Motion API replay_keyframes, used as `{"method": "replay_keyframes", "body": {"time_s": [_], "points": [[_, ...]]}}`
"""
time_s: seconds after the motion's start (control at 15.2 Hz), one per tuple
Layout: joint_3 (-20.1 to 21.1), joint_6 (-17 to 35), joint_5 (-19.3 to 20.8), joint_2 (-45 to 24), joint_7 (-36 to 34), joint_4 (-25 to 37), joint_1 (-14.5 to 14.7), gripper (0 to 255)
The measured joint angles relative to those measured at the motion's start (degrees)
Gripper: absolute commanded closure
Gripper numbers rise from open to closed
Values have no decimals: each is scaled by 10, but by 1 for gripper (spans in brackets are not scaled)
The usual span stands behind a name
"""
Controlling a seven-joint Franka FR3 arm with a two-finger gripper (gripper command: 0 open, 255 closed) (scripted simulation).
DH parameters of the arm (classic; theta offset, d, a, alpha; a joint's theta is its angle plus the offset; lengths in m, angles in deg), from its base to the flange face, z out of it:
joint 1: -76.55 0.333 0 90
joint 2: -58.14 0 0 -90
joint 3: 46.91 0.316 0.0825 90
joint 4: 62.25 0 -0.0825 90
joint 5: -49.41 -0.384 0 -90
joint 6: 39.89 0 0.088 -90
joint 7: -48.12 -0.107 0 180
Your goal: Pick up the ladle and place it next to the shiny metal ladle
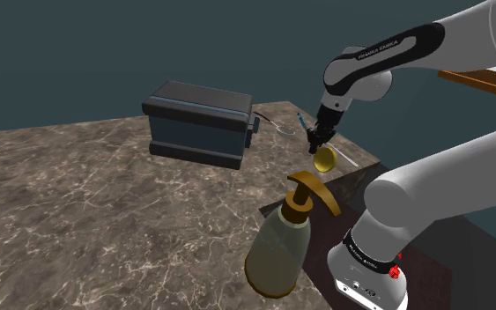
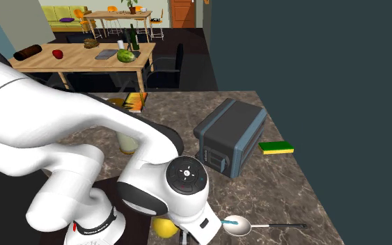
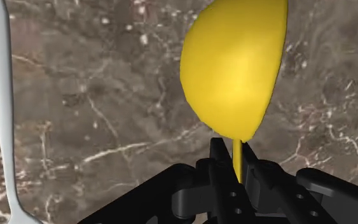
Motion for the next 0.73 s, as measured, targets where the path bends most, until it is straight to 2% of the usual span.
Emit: {"method": "replay_keyframes", "body": {"time_s": [0.53,0.59,0.73], "points": [[0,9,-2,-12,0,-14,3,255],[0,9,-2,-12,0,-14,3,0],[0,9,-2,-12,0,-14,3,0]]}}
